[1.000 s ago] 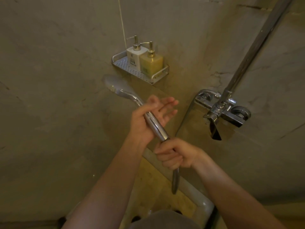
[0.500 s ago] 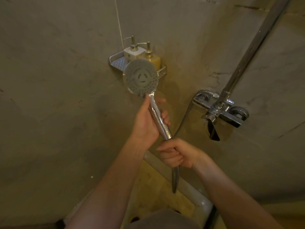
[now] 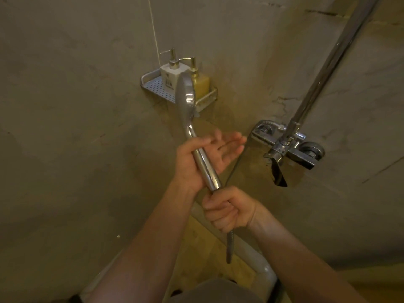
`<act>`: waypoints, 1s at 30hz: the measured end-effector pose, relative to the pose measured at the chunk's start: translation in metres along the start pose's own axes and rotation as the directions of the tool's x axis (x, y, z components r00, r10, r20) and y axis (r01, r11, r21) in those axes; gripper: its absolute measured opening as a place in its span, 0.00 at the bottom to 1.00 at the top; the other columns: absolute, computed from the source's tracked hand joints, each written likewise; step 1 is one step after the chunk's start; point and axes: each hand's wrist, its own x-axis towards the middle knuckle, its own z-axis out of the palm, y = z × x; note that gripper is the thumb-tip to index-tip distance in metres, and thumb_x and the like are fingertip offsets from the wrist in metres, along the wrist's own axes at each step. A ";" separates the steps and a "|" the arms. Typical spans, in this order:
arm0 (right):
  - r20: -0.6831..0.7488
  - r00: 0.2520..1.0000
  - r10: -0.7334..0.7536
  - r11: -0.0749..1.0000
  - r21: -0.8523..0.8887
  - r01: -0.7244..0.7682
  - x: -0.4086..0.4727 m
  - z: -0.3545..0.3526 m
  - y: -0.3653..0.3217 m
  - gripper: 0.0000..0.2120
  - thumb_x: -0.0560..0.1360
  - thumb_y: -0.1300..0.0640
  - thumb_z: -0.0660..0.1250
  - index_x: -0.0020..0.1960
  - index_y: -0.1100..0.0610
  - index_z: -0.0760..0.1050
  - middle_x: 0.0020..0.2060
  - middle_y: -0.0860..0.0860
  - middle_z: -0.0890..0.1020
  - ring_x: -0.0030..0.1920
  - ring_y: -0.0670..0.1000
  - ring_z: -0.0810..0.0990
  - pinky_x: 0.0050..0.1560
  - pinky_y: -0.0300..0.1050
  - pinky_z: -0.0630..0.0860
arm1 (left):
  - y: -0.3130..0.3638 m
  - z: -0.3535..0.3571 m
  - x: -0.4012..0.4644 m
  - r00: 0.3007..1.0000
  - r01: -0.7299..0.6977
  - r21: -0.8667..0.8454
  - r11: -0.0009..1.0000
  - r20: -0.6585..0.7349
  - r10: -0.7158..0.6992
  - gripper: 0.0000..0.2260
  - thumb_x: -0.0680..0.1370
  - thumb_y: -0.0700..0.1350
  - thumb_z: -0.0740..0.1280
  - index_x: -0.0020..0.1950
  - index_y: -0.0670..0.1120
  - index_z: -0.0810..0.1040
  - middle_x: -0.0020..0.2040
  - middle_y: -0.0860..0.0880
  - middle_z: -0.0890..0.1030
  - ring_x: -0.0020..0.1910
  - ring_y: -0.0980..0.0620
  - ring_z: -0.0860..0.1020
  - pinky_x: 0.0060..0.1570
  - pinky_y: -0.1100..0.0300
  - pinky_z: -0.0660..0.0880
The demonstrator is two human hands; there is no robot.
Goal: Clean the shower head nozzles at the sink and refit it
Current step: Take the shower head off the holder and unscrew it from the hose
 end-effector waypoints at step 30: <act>-0.619 0.685 -0.385 0.908 -0.387 0.161 -0.008 0.034 0.003 0.20 0.73 0.60 0.66 0.27 0.53 0.60 0.21 0.48 0.59 0.19 0.44 0.56 0.22 0.35 0.47 | 0.006 0.010 -0.004 0.959 -0.155 0.298 0.942 -0.182 0.216 0.21 0.64 0.45 0.83 0.50 0.43 0.78 0.46 0.45 0.84 0.47 0.47 0.84 0.47 0.53 0.82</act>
